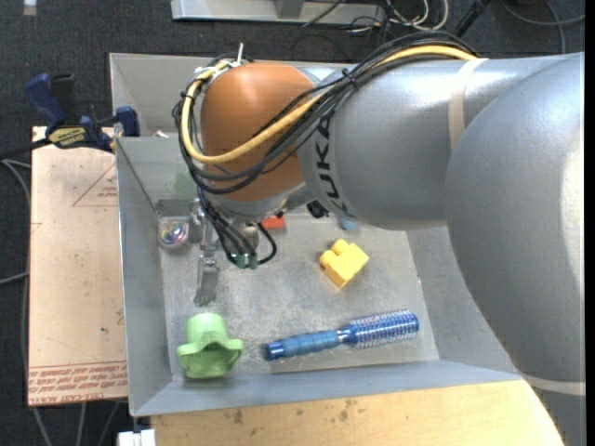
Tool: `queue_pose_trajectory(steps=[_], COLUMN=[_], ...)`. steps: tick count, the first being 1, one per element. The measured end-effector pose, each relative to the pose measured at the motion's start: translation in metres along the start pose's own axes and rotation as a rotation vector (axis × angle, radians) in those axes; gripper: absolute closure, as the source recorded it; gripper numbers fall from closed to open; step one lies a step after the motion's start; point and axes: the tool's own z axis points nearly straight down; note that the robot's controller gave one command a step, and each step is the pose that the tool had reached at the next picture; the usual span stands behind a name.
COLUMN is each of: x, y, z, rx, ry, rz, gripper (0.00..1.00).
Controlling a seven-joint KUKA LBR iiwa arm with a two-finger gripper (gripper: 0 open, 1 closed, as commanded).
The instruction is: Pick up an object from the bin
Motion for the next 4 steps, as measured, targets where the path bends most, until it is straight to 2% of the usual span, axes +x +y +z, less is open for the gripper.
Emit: queue_pose_trajectory(steps=[1, 2, 3, 4], x=[0.019, 0.026, 0.06, 0.062], y=[-0.02, -0.023, -0.009, 0.003], z=[0.072, 0.081, 0.102, 0.106], rx=[-0.005, -0.001, 0.012, 0.007], ry=[-0.024, -0.013, -0.016, -0.06], rz=[-0.099, -0.115, -0.258, -0.556], gripper=[0.0, 0.0, 0.0, 0.0])
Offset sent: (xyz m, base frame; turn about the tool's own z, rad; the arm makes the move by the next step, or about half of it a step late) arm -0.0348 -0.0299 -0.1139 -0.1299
